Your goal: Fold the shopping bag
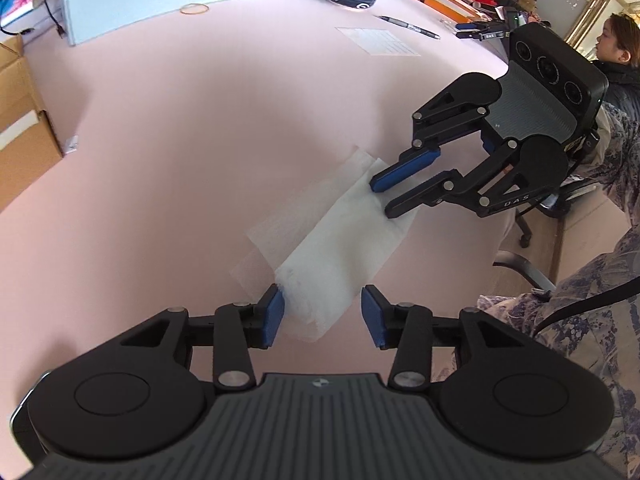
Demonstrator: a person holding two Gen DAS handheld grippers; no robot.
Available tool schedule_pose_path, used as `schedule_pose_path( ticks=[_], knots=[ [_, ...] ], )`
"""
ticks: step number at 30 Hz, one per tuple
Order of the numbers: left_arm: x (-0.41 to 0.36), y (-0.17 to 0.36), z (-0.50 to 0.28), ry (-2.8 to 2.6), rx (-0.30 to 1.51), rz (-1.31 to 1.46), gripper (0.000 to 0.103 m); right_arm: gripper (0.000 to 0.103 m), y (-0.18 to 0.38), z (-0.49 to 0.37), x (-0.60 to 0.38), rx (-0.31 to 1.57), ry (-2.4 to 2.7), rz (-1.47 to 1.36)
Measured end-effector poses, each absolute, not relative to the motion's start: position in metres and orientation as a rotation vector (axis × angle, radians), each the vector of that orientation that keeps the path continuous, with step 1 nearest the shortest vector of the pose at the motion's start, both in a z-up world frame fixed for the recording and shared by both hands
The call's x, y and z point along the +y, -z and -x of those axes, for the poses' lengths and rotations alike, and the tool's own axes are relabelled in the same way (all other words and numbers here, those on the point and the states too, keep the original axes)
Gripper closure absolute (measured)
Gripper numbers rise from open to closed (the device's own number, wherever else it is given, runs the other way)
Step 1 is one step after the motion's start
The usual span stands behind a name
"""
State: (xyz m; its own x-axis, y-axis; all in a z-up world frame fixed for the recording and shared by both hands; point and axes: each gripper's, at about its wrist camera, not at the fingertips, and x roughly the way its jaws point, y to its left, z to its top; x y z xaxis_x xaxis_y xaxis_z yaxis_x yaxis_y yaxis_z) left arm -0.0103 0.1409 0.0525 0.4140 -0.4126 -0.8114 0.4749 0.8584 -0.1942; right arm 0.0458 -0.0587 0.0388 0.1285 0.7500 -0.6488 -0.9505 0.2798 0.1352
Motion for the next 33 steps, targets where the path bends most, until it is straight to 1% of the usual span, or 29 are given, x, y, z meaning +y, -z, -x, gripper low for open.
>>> schedule_pose_path(
  ticks=[4,7,8,11,16,18,23,27,28,30,31,33],
  knots=[
    [0.142,-0.091,0.047,0.44,0.708,-0.011,0.063,0.085,-0.037,-0.044,-0.059,0.686,-1.272,0.34],
    [0.122,-0.102,0.064,0.501,0.57,-0.013,0.063,0.084,-0.037,-0.041,-0.057,0.675,-1.261,0.352],
    [0.113,-0.1,0.067,0.513,0.555,-0.032,0.064,0.084,-0.037,-0.04,-0.056,0.672,-1.254,0.354],
    [0.091,-0.08,0.061,0.516,0.581,-0.096,0.066,0.084,-0.036,-0.036,-0.056,0.657,-1.239,0.361],
    [0.081,-0.042,0.039,0.425,0.676,-0.154,0.078,0.084,-0.035,-0.028,-0.055,0.622,-1.219,0.381],
    [0.084,-0.035,0.034,0.401,0.693,-0.163,0.082,0.084,-0.034,-0.027,-0.055,0.615,-1.21,0.375],
    [0.092,-0.023,0.027,0.373,0.74,-0.163,0.082,0.084,-0.033,-0.019,-0.055,0.574,-1.184,0.386],
    [0.102,-0.02,0.02,0.41,0.752,-0.135,0.077,0.084,-0.033,-0.012,-0.052,0.533,-1.178,0.435],
    [0.106,-0.019,0.018,0.414,0.759,-0.111,0.077,0.083,-0.033,-0.011,-0.052,0.527,-1.175,0.439],
    [0.11,-0.02,0.016,0.424,0.777,-0.086,0.077,0.079,-0.034,-0.008,-0.05,0.506,-1.159,0.466],
    [0.109,-0.021,0.015,0.425,0.784,-0.094,0.077,0.079,-0.035,-0.005,-0.049,0.488,-1.15,0.495],
    [0.107,-0.022,0.013,0.426,0.797,-0.113,0.077,0.079,-0.043,0.013,-0.051,0.362,-1.121,0.609]
  ],
)
